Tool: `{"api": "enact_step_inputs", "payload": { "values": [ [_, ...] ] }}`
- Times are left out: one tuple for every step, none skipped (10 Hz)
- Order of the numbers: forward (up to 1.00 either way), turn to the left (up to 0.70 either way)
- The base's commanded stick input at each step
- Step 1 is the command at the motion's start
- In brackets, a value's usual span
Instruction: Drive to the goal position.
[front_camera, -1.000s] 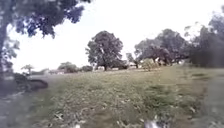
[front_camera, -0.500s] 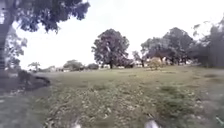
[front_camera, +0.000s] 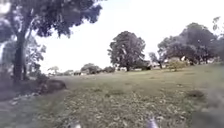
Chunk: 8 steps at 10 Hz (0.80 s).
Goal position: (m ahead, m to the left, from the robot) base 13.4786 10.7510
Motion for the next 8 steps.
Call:
{"api": "enact_step_inputs", "payload": {
  "values": [
    [0.70, 0.00],
    [0.70, 0.00],
    [0.70, 0.00],
    [0.70, 0.00],
    [0.70, 0.00],
    [0.70, 0.00],
    [0.70, 0.00],
    [0.70, 0.18]
  ]
}}
